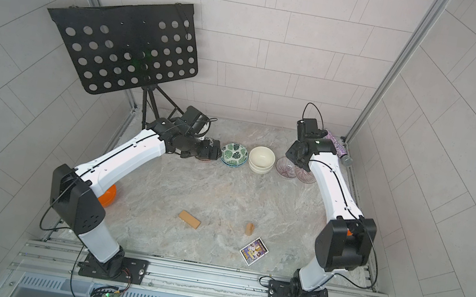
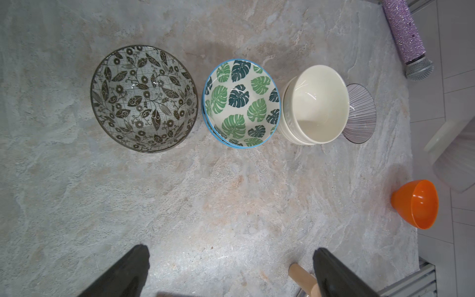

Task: Stack the bowls
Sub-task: Place the bowl in the bowl.

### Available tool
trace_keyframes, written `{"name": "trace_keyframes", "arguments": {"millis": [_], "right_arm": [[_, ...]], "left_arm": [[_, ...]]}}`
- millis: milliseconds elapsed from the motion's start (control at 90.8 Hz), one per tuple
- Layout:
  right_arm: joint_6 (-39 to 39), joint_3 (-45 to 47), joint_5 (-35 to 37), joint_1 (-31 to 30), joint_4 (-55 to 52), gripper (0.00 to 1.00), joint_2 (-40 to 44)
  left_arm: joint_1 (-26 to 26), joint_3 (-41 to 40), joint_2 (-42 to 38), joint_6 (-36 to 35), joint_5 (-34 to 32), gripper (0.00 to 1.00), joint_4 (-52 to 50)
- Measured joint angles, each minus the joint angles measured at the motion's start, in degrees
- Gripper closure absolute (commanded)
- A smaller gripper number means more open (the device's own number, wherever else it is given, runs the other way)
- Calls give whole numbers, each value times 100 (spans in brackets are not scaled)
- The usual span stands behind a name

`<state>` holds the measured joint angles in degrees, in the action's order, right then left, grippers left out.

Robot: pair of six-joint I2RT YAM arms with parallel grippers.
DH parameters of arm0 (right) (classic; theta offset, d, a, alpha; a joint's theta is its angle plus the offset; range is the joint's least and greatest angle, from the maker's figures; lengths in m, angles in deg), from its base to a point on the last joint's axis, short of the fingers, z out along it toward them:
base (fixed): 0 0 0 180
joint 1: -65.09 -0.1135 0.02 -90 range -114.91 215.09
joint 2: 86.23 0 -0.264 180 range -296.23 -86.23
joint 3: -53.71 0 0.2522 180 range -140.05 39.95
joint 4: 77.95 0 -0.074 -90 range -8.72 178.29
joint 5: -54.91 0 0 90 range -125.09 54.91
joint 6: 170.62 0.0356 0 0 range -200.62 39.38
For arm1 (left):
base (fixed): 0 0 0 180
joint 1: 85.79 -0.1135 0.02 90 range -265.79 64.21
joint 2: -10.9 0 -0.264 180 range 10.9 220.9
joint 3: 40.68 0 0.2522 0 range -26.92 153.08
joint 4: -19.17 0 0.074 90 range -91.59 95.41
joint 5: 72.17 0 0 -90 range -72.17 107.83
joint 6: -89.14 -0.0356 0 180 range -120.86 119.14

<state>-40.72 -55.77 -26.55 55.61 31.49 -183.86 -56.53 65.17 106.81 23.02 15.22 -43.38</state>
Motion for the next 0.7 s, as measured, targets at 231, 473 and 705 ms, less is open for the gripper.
{"name": "trace_keyframes", "arguments": {"millis": [231, 473, 705], "right_arm": [[-1097, -892, -251, 94, -275, 100, -1539], [-1685, -1504, -273, 92, -614, 100, -2079], [-1934, -1963, -291, 57, -752, 100, -2177]], "left_arm": [[-48, -79, 22, -136, -487, 0, -164], [-101, -52, 280, -184, -651, 0, -291], [-114, -42, 398, -181, -660, 0, -313]]}}
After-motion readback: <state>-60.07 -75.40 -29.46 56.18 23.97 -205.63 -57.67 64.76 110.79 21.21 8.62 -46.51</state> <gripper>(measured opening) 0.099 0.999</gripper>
